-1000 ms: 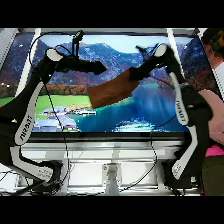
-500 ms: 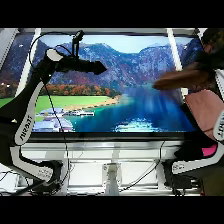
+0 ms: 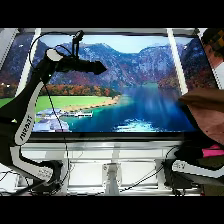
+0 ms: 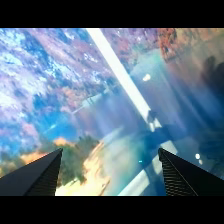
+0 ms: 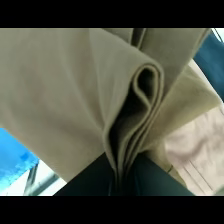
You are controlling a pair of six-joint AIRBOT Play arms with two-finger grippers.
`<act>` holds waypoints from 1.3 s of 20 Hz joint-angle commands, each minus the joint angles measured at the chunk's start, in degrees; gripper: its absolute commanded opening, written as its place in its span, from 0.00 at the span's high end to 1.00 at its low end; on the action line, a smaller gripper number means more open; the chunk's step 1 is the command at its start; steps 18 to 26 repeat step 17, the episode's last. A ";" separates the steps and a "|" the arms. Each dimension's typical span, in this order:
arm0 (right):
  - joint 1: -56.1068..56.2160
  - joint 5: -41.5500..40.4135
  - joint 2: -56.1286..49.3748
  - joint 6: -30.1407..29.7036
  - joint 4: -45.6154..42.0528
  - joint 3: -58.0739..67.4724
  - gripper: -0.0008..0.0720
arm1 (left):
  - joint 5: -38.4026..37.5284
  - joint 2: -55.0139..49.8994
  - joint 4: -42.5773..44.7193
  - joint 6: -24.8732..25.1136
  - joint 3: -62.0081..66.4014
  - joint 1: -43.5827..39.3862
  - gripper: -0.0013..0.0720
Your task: Fold the clothes and pants, and hang the long-sleeved shirts on hangers.
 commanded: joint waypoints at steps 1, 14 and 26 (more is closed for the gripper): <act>-3.08 0.55 3.34 0.13 -3.10 -6.80 0.97 | 0.00 -0.07 0.00 -0.02 0.00 0.07 0.03; -4.87 -8.96 3.26 0.31 -1.16 -7.52 0.05 | 0.00 -0.07 0.00 -0.02 0.00 0.07 0.03; -4.87 -11.58 3.26 0.31 -0.17 -7.48 0.16 | 0.00 -0.07 0.00 0.00 0.00 0.07 0.03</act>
